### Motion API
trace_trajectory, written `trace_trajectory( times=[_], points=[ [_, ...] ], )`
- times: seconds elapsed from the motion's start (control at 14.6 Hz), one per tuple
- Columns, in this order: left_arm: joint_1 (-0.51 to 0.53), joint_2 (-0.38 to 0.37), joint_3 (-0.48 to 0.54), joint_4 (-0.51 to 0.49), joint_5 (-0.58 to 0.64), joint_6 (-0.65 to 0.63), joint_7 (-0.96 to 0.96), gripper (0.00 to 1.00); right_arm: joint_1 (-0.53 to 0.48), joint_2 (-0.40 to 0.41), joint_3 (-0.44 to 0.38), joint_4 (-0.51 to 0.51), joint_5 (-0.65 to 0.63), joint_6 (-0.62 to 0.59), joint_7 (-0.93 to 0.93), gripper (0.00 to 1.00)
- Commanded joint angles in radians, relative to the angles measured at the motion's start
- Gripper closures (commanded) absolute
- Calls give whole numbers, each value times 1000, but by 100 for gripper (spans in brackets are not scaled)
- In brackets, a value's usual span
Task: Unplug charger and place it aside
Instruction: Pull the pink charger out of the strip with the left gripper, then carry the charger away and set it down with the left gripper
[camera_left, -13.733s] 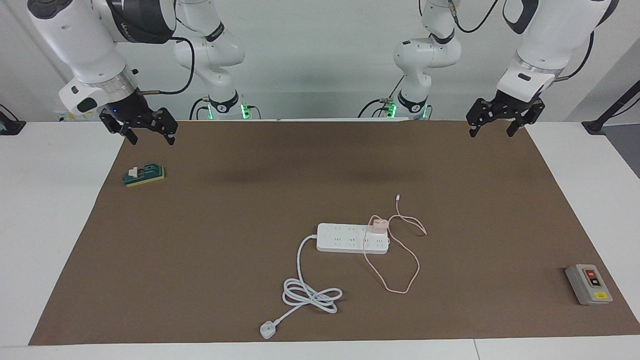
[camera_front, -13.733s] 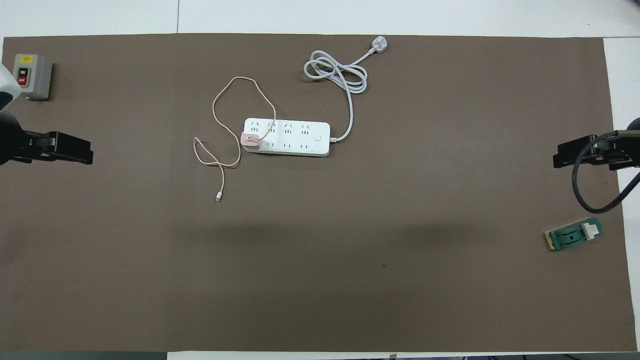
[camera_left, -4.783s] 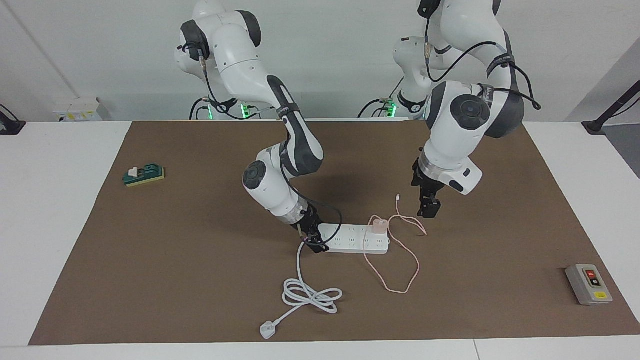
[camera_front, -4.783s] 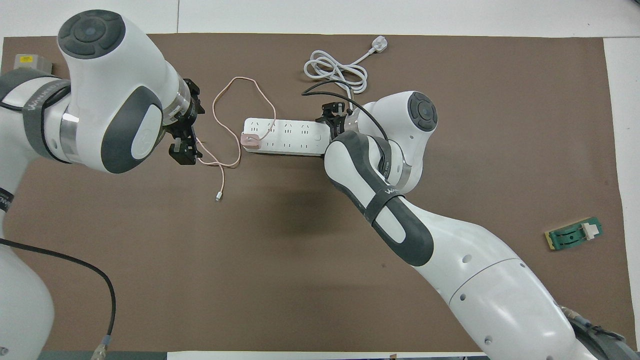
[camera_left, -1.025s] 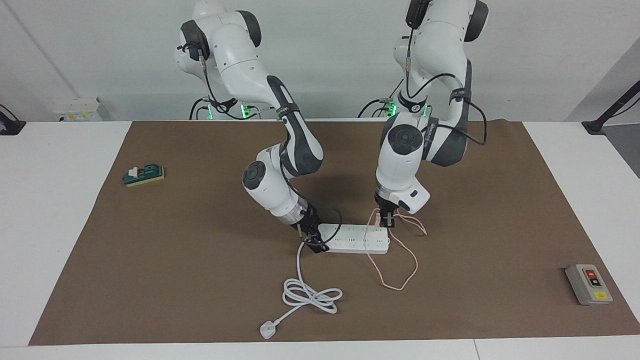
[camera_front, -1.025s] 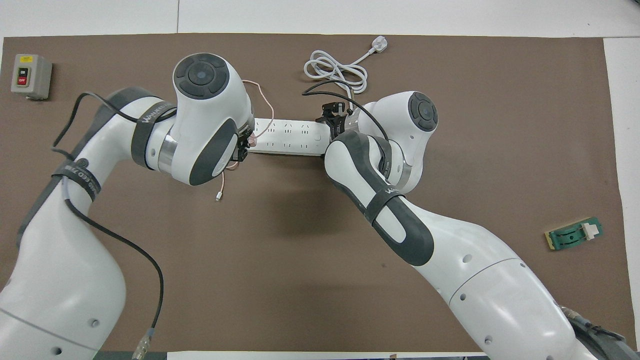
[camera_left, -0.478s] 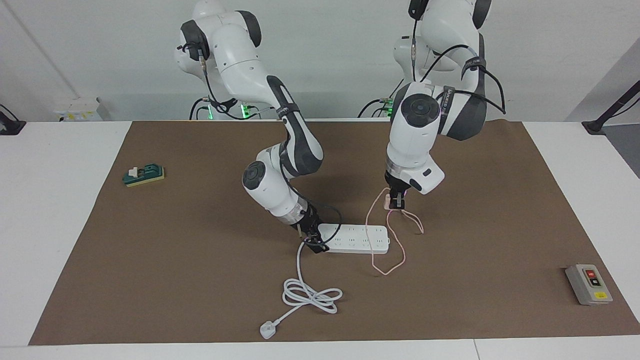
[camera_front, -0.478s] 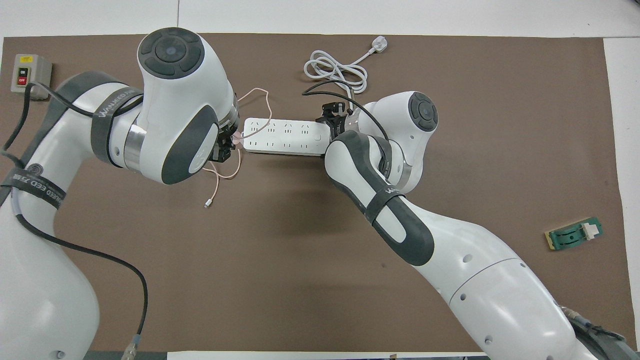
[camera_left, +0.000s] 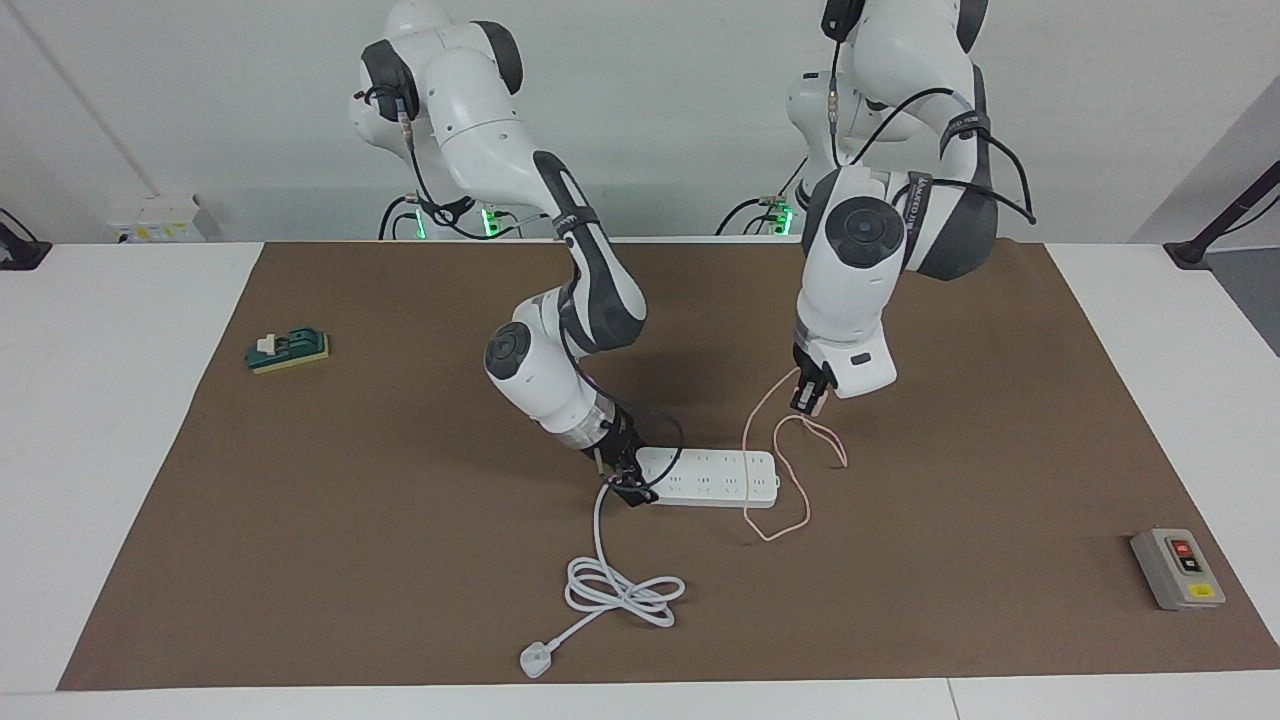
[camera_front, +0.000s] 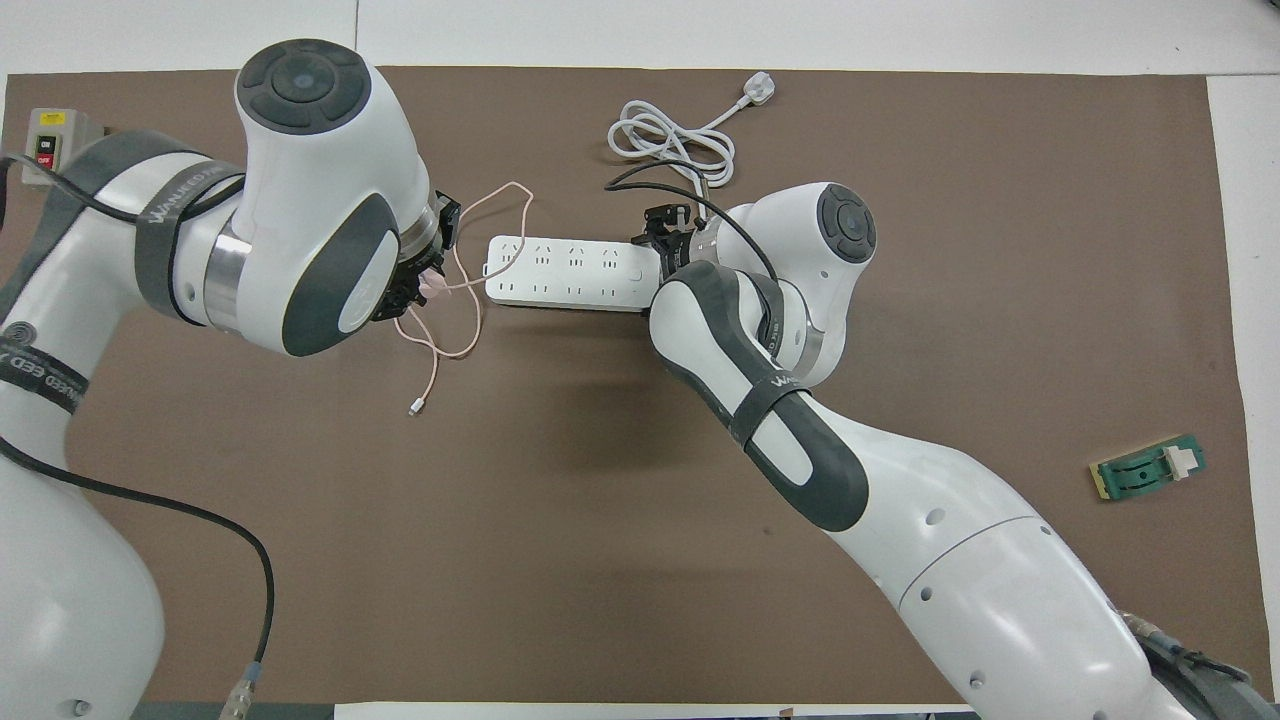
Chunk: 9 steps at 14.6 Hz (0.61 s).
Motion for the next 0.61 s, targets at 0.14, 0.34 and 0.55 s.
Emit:
trace_trajectory(
  times=[0.14, 0.34, 0.55],
  points=[
    [85, -153, -6, -183, 15, 89, 396, 100, -12, 22, 11, 9, 37, 36, -54, 100],
    [160, -273, -7, -372, 11, 245, 587, 100, -13, 22, 11, 9, 35, 30, -54, 100],
    [252, -357, -9, -513, -81, 354, 810, 100, -23, 18, 9, 14, 32, 19, -54, 1]
  ],
)
